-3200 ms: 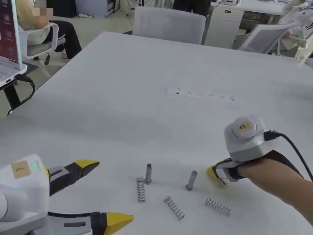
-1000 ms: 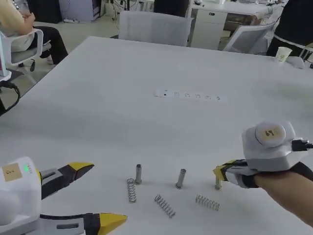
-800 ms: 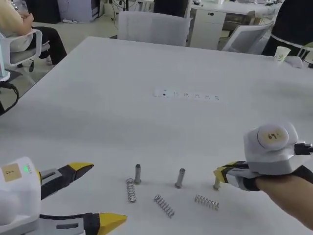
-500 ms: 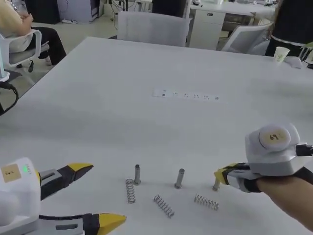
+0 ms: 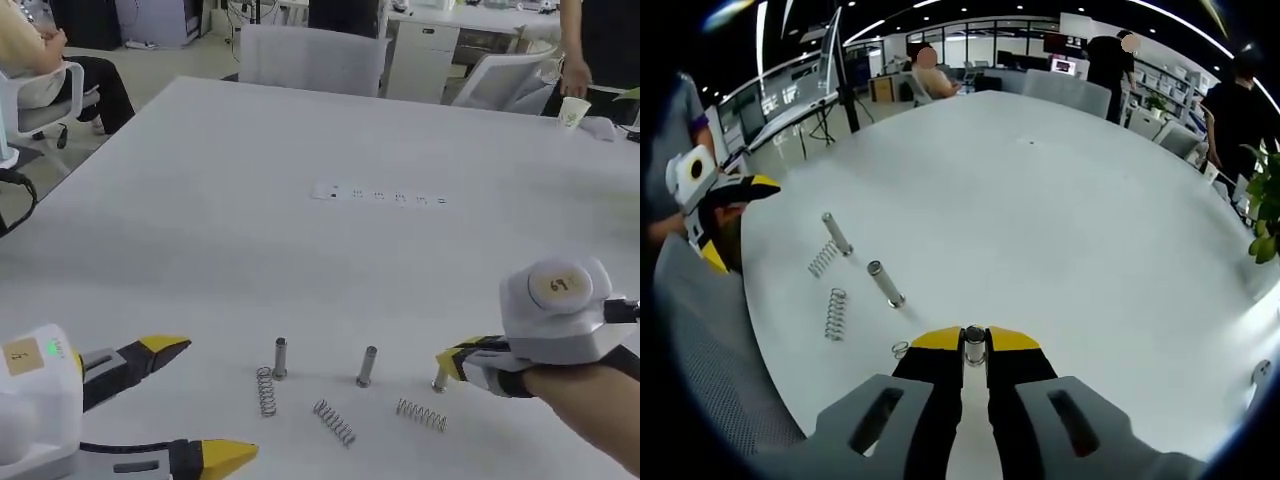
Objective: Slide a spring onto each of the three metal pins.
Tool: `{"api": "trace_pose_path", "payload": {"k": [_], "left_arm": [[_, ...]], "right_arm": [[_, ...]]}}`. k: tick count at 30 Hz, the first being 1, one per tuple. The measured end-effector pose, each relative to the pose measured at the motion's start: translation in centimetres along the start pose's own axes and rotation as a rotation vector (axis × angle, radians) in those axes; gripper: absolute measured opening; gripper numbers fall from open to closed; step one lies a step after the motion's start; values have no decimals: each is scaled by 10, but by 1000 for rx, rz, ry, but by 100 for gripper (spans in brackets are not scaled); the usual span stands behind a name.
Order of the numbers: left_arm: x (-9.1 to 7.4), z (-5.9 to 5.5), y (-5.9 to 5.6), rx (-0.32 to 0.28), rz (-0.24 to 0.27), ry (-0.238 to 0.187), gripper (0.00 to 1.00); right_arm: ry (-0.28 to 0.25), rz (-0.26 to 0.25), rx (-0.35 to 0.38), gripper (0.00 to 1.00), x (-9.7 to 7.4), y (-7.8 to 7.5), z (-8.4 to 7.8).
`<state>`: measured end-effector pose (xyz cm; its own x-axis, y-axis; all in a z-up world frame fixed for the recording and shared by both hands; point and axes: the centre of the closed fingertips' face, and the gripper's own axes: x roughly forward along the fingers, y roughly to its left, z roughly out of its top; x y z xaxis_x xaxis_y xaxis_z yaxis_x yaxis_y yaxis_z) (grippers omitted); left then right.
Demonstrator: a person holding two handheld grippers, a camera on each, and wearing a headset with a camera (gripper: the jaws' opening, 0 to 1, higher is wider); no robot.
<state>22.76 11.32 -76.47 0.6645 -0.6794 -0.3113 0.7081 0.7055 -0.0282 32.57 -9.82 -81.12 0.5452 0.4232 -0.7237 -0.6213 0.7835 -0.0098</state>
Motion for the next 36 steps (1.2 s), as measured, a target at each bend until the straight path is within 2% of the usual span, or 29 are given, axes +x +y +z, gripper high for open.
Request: {"api": "trace_pose_path", "payload": {"k": [13,36], "left_arm": [[0,-1,0,1,1,1,73],[1,-2,0,4,-1,8,73]], "right_arm": [[12,-2,-3,6,2,0,-4],[-15,6,-12,13,-3,-3,-5]]}}
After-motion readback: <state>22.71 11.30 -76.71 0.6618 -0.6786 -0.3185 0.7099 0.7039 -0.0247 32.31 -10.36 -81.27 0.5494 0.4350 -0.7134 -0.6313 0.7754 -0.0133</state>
